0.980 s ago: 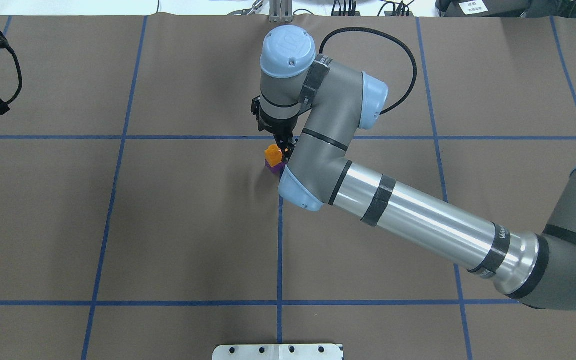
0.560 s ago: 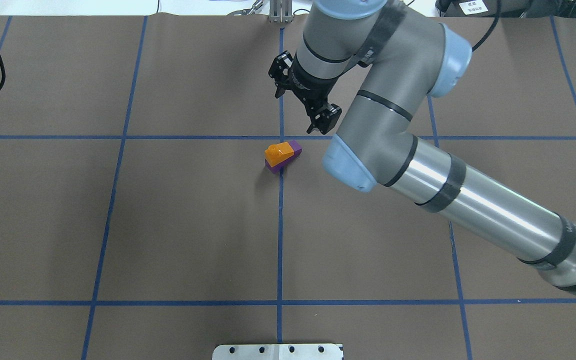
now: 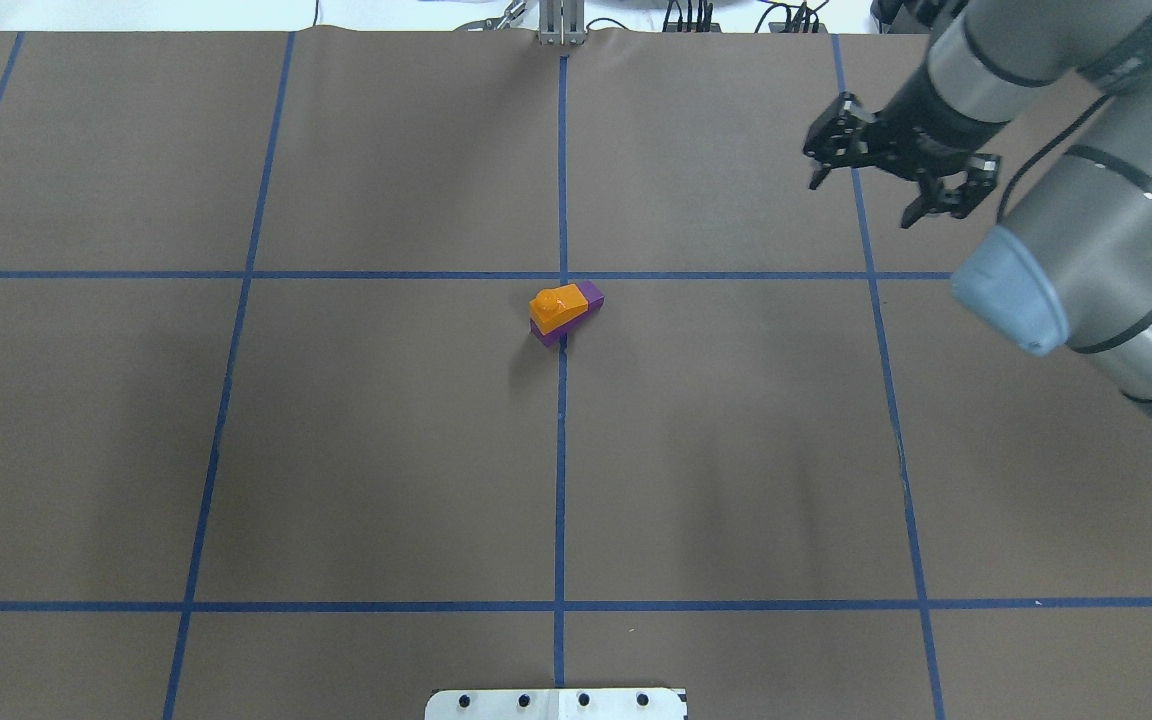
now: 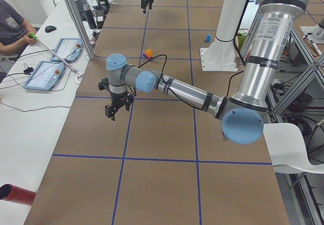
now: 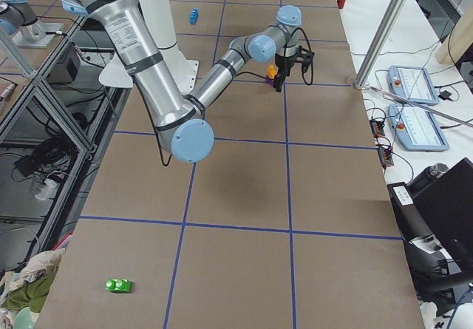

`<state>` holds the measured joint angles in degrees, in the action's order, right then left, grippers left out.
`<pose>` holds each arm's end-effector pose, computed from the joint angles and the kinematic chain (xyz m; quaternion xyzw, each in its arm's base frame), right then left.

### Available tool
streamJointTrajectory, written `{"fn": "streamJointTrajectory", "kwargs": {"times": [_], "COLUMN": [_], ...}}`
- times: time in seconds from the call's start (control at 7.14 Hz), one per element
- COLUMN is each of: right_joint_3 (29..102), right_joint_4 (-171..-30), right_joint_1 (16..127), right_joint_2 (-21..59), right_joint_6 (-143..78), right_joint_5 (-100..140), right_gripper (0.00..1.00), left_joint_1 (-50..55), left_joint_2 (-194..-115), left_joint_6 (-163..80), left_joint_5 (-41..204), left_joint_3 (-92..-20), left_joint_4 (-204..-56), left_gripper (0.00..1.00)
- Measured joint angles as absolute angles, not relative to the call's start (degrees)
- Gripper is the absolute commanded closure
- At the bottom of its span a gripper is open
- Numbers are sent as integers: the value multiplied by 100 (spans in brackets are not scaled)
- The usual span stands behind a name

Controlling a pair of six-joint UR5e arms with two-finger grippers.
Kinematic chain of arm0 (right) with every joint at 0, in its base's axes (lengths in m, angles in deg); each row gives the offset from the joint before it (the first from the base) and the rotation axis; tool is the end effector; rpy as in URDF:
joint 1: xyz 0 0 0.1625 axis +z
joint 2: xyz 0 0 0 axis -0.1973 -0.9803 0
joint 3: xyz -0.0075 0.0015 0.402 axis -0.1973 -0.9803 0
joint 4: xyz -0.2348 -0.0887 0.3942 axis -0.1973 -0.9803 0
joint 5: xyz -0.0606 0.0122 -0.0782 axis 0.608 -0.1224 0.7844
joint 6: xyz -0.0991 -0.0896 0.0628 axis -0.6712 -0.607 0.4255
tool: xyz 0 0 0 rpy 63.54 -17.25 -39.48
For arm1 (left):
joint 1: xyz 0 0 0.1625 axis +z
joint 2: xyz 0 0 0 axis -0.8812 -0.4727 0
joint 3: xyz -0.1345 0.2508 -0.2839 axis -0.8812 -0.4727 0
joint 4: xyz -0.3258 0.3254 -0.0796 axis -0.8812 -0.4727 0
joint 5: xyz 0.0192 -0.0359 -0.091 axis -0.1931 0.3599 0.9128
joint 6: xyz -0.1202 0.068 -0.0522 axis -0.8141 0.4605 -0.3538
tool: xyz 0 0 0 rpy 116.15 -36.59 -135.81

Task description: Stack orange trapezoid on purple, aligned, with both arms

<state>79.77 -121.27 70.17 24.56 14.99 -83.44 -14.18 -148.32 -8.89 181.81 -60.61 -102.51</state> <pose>-0.2998 -0.5815 0.2617 -0.0314 -0.4121 0.1656 0.8954 0.1037 -0.6439 0.5001 0.1545 0.2654 0.3028 0.9022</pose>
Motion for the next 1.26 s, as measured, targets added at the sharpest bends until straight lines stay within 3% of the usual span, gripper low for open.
{"fn": "streamJointTrajectory", "kwargs": {"times": [0.56, 1.26], "right_joint_3": [7501, 7171], "right_joint_4": [-12117, -11228], "right_joint_1": [8860, 9618], "right_joint_2": [673, -369], "right_joint_6": [-3014, -4405], "right_joint_5": [-8941, -9059], "right_gripper": [0, 0], "left_joint_1": [-2261, -2793], "left_joint_2": [-14678, -14045], "left_joint_6": [-6, 41], "left_joint_5": [18321, 18738], "left_joint_3": [-5284, -4913], "left_joint_4": [-10469, -10804], "left_gripper": [0, 0]}}
